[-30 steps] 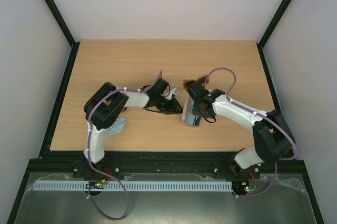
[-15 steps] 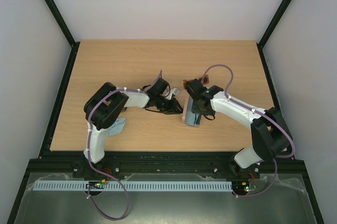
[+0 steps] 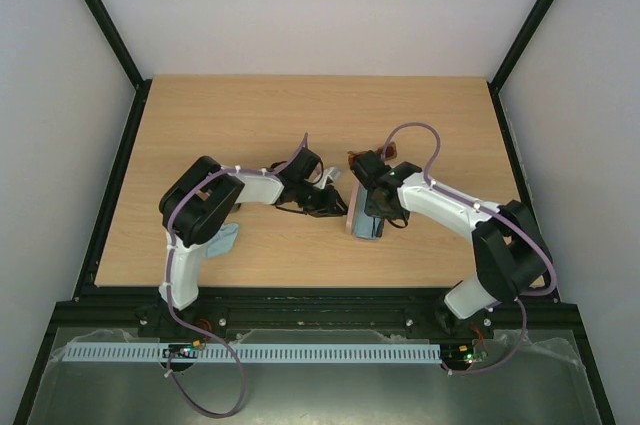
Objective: Organize the sunglasses
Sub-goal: Place the sunglasses in the sunglasses case.
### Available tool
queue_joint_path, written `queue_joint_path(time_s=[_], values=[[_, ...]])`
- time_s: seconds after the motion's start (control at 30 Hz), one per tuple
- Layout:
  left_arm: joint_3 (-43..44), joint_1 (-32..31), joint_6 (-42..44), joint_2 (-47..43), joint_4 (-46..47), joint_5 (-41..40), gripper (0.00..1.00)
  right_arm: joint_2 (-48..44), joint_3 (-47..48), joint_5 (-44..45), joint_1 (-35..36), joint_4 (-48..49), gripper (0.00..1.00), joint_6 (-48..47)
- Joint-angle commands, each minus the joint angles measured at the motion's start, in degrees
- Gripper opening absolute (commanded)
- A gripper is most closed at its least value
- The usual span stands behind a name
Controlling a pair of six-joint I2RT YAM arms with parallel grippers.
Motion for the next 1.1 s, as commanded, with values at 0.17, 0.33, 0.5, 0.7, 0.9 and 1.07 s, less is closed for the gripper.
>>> queue_joint_path(time_s=[0.17, 0.33, 0.5, 0.7, 0.9, 1.07], values=[[-0.3, -0.6, 0.4, -0.3, -0.1, 0.2, 0.25, 2.3, 1.5, 1.7, -0.1, -1.1, 0.02, -1.1], [-0.3, -0.7, 0.5, -0.7, -0.3, 0.2, 0.24, 2.2, 1.2, 0.8, 0.0, 0.4, 0.14, -1.5], [-0.2, -0.7, 0.3, -0.7, -0.2, 0.2, 0.24, 0.7, 1.1, -2.1, -0.1, 2.3, 0.23, -1.1], [-0.1, -0.7, 0.3, -0.6, -0.3, 0.2, 0.24, -0.8, -0.1, -7.1, -0.1, 4.8, 0.21, -0.4], [0.0, -0.7, 0.3, -0.4, -0.4, 0.2, 0.24, -3.5, -1.5, -8.2, 0.0, 6.3, 0.23, 0.0], [0.7, -0.7, 0.8, -0.1, -1.4, 0.0, 0.25, -3.6, -3.4, -8.7, 0.0, 8.8, 0.27, -0.7]])
